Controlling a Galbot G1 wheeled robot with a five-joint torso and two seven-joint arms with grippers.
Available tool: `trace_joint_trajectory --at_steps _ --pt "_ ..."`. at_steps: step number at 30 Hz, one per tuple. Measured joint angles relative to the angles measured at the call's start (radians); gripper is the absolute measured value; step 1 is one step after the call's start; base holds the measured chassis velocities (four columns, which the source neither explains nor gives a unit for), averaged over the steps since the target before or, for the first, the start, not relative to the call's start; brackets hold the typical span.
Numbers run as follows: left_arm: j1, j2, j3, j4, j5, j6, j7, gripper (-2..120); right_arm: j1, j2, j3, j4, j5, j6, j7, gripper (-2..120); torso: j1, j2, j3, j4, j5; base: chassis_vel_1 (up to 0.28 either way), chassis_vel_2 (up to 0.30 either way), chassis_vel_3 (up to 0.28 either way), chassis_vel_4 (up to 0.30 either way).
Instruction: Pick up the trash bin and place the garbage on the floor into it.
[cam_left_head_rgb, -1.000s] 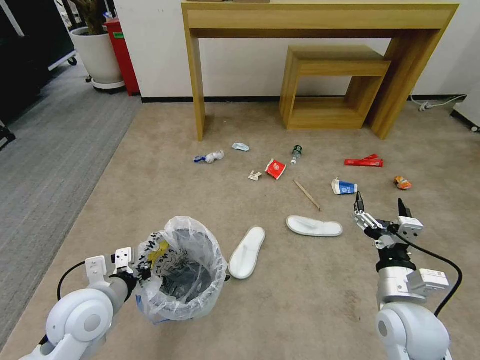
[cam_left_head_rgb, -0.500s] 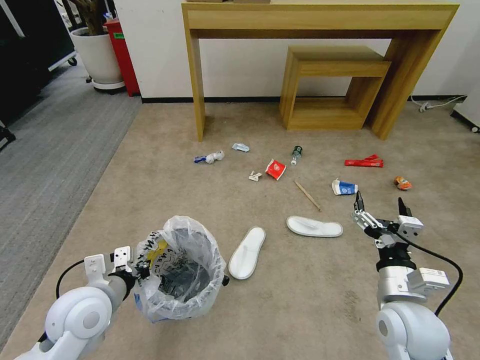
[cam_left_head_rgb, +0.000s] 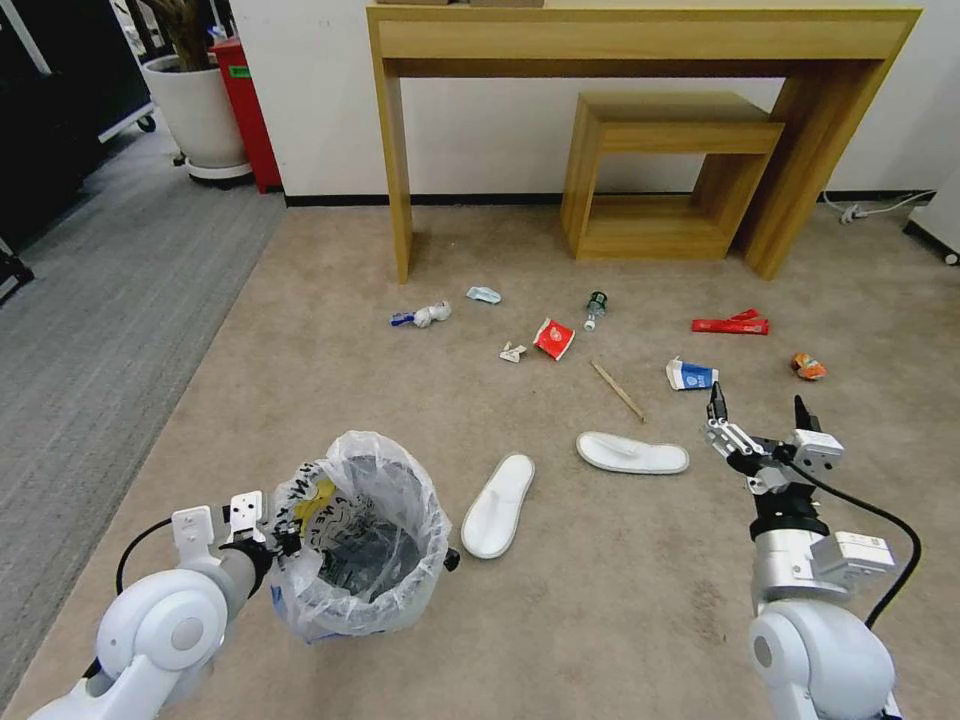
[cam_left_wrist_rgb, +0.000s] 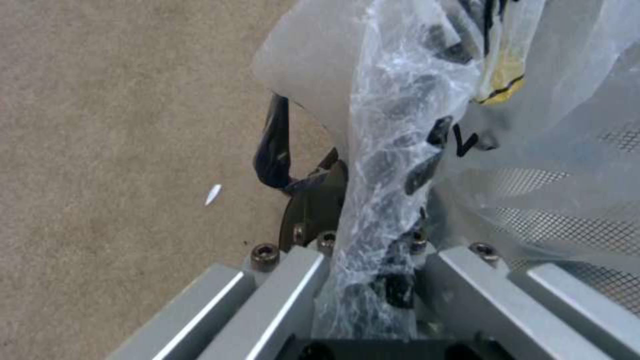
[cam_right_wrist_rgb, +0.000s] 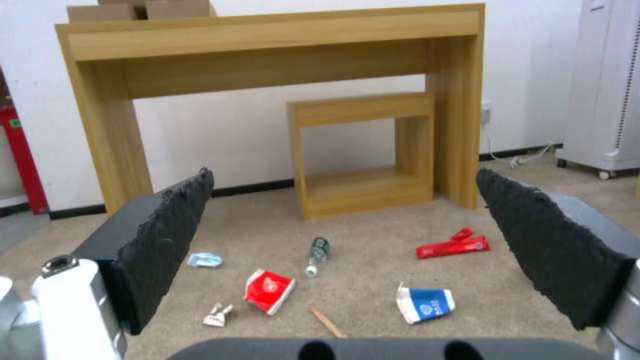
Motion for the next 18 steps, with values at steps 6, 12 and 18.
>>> trace_joint_trajectory --at_steps 6,12,18 --pt "-0.007 -0.002 0.003 0.007 -0.001 -0.001 0.000 0 0.008 0.000 0.000 -0.010 -0.001 0.005 -0.005 100 0.000 0.000 0.000 0.0000 0.0000 0.016 0.019 -0.014 -0.013" --pt "-0.010 -0.002 0.002 0.009 -0.002 -0.002 0.000 0 0.010 0.002 0.001 -0.013 -0.011 -0.002 -0.014 100 0.000 0.000 0.000 0.0000 0.0001 0.000 0.000 0.000 0.000" --pt "-0.011 -0.010 0.004 0.011 0.001 -0.002 0.000 0 0.008 0.000 0.002 -0.012 -0.011 -0.003 -0.015 100 0.000 0.000 0.000 0.0000 0.0001 0.000 0.000 0.000 0.000"
